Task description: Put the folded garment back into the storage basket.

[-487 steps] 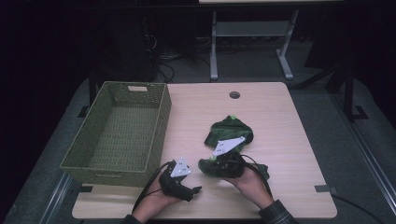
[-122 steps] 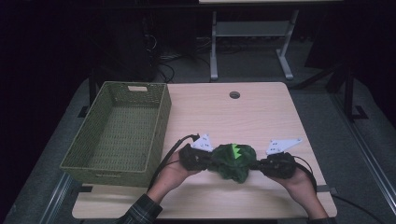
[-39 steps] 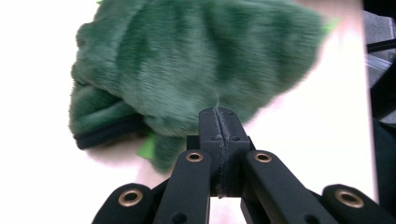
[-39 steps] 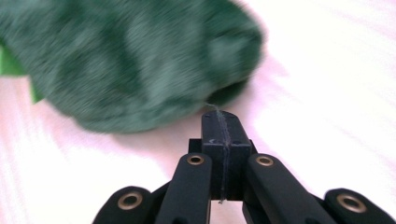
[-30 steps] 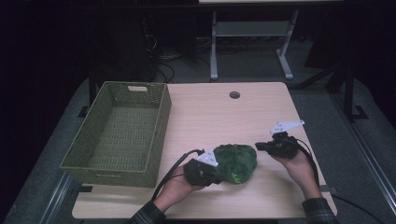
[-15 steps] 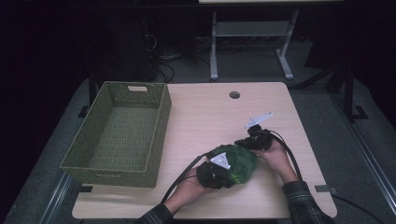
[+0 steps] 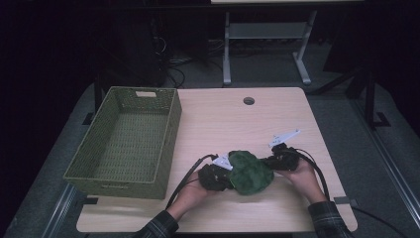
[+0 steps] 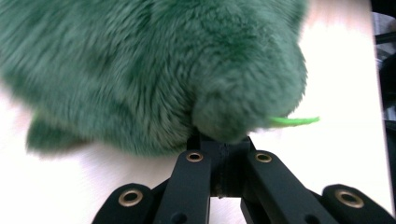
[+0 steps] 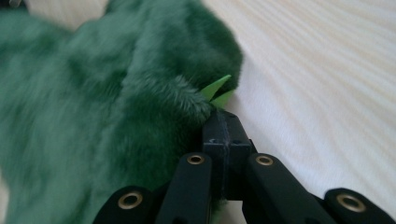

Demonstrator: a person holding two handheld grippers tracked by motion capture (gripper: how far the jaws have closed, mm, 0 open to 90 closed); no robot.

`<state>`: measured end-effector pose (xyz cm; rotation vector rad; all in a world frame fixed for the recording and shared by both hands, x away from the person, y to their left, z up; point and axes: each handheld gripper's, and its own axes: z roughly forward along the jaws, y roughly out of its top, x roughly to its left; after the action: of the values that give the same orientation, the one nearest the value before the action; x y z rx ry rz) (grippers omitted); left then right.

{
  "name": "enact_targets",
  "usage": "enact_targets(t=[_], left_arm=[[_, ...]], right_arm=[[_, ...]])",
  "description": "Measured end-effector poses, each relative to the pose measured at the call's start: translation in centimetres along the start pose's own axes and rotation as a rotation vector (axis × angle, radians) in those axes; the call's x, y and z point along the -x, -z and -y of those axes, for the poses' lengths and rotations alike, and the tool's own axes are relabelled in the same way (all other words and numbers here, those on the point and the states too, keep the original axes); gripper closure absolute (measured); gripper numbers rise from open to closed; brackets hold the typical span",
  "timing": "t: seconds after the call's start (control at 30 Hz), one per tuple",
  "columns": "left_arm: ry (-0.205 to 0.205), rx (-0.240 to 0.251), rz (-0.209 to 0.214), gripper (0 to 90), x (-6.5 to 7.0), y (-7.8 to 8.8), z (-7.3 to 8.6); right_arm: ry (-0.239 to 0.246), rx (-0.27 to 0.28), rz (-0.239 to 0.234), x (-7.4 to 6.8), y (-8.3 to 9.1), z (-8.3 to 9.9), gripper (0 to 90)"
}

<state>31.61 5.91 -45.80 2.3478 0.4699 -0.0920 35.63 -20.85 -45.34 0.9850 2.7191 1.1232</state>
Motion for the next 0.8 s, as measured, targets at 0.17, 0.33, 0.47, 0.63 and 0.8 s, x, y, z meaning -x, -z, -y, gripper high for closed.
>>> enact_targets(t=[0.17,0.33,0.47,0.63,0.8], left_arm=[[0.019,0.003,-0.047,89.8,-1.3,0.9,0.4],[0.015,-0.001,-0.079,89.7,-2.0,1.4,0.4],[0.023,0.009,-0.092,88.5,-2.1,1.9,0.6],[0.014,-0.002,-0.086,75.5,-1.9,3.0,0.9],[-0.012,0.001,-0.09,57.8,-1.3,3.8,0.8]], right_arm=[[-0.002,-0.002,-0.005,-0.9,0.8,1.0,90.0],[0.007,-0.006,-0.011,-2.0,1.2,1.9,90.0],[-0.001,0.033,0.009,-2.1,1.6,2.4,89.0],[-0.046,0.1,0.075,-1.9,2.9,3.8,70.2],[-0.067,0.13,0.172,-1.7,3.9,5.9,44.2]])
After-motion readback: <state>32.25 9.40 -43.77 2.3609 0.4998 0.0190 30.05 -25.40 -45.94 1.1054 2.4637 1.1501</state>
